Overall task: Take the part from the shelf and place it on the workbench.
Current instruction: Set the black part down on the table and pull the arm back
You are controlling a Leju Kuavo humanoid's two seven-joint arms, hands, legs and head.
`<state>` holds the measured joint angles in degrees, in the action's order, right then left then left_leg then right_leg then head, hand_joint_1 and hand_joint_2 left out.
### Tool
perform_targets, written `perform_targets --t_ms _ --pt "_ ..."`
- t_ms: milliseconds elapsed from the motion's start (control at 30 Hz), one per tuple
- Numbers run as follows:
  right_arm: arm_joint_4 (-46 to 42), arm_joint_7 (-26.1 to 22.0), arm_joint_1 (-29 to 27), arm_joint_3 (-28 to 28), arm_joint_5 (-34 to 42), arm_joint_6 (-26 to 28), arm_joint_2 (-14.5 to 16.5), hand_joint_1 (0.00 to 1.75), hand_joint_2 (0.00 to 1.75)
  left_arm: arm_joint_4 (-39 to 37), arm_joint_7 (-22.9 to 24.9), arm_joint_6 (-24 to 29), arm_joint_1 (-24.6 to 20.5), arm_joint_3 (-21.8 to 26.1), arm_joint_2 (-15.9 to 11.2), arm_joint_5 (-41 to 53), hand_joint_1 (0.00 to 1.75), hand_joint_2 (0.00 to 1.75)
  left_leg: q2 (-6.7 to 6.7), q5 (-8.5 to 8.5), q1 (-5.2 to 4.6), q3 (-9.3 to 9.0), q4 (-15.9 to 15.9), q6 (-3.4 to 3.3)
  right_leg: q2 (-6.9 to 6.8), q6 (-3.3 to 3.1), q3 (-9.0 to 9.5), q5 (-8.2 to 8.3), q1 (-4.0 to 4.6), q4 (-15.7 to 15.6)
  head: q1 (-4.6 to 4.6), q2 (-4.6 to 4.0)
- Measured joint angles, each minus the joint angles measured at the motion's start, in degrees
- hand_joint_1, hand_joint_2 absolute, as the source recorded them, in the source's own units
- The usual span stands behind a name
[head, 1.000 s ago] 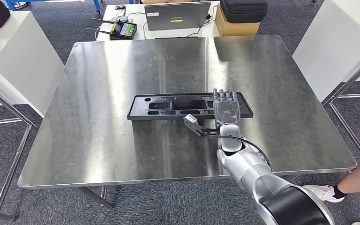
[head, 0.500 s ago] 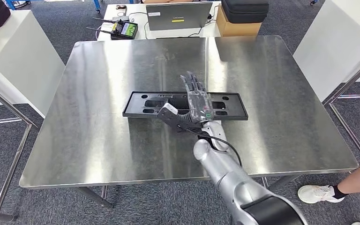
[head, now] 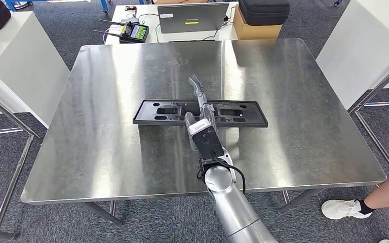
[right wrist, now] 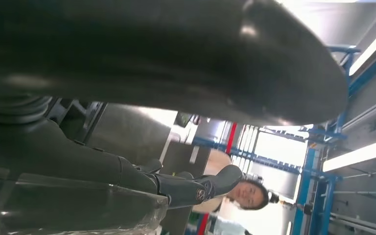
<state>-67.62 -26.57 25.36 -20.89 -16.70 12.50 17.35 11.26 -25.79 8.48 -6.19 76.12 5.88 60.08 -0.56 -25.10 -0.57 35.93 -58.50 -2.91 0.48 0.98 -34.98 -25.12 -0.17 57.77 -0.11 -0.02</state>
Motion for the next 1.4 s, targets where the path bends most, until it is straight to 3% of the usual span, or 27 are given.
perform_targets --t_ms 133,267,367,600,833,1100,1167,1300,1333,1367,1400 --pt "-4.11 -1.7 -3.08 -1.69 12.34 -8.6 -0.78 0.0 0.0 0.0 0.19 0.33 0.05 0.08 -0.04 -0.56 0.0 0.0 -0.02 -0.01 0.01 -0.02 -0.01 0.01 -0.01 0.0 0.02 -0.01 0.01 0.0 -0.01 0.0" --pt "-14.67 -5.84 -11.69 -4.63 28.75 -20.55 -3.52 0.0 0.0 0.0 0.33 1.9 0.24 0.95 -0.04 -2.12 0.0 0.0 -0.1 -0.12 0.01 -0.03 -0.01 0.11 -0.05 -0.13 0.06 -0.14 0.0 0.0 0.0 0.0" --pt "-22.36 -7.09 -18.06 -5.59 32.99 -25.62 -6.6 0.0 0.0 0.0 1.15 3.24 0.28 1.55 -0.01 -2.58 0.0 0.0 -0.06 -0.27 0.0 -0.06 -0.01 0.1 -0.04 -0.12 0.08 -0.24 0.0 -0.02 -0.01 0.0" --pt "-31.31 -8.42 -29.68 -1.68 34.92 -27.76 -11.34 0.0 0.0 0.0 1.74 6.1 0.34 2.75 0.43 -3.06 0.0 0.0 -0.05 -0.45 -0.07 -0.22 -0.01 0.04 0.0 -0.07 0.24 -0.32 -0.01 -0.06 0.0 0.0" --pt "-34.39 -8.52 -34.92 4.32 37.23 -29.2 -11.85 0.0 0.0 0.0 1.49 6.81 0.46 2.79 0.65 -1.5 0.0 0.0 -0.03 -0.53 -0.16 -0.35 -0.06 -0.04 0.03 -0.05 0.39 -0.32 -0.09 -0.11 -0.01 0.0" --pt "-35.66 -8.53 -37.53 8.4 37.53 -29.64 -11.88 0.0 0.0 0.03 0.83 7.15 0.46 2.74 0.71 -1.13 0.0 0.0 0.03 -0.7 -0.45 -1.13 0.38 -1.28 0.04 0.61 1.0 -0.54 -0.49 -0.31 -0.04 0.0" --pt "-35.97 -8.53 -37.55 8.75 37.54 -29.75 -11.89 0.0 0.0 0.04 0.77 7.18 0.45 2.74 0.83 -1.11 0.0 0.0 0.18 -0.17 -0.09 -2.06 1.5 -1.75 -0.02 0.67 0.44 -1.72 -0.3 1.49 0.03 0.0" --pt "-36.08 -8.34 -37.96 9.82 38.17 -29.86 -11.93 0.0 0.0 0.04 -0.15 7.18 0.44 2.74 0.92 -0.97 0.0 0.0 0.36 0.12 0.07 -2.47 2.01 -2.13 -0.08 0.28 -4.98 -7.63 -0.61 13.95 0.11 0.0" --pt "-36.03 -8.16 -38.03 10.2 38.4 -29.91 -11.9 0.0 0.0 0.04 -0.41 7.18 0.45 2.73 0.92 -0.93 0.0 0.0 0.36 0.12 0.1 -2.43 1.98 -2.08 -0.09 0.63 -5.23 -7.87 -0.79 14.88 0.1 0.0" --pt "-35.92 -7.86 -37.97 10.52 38.53 -29.96 -11.84 0.0 0.0 0.04 -0.44 7.27 0.45 2.73 0.92 -0.92 0.0 0.0 0.35 0.1 0.16 -2.41 1.93 -1.97 -0.12 1.19 -4.24 -7.22 -0.99 13.47 0.11 0.0" --pt "-35.74 -7.56 -37.78 10.77 38.51 -30.01 -11.74 0.0 0.0 0.04 -0.27 7.49 0.46 2.72 0.93 -0.92 0.0 0.0 0.33 0.05 0.24 -2.42 1.82 -1.77 -0.17 1.82 -2.18 -5.98 -1.24 10.03 0.12 0.0"
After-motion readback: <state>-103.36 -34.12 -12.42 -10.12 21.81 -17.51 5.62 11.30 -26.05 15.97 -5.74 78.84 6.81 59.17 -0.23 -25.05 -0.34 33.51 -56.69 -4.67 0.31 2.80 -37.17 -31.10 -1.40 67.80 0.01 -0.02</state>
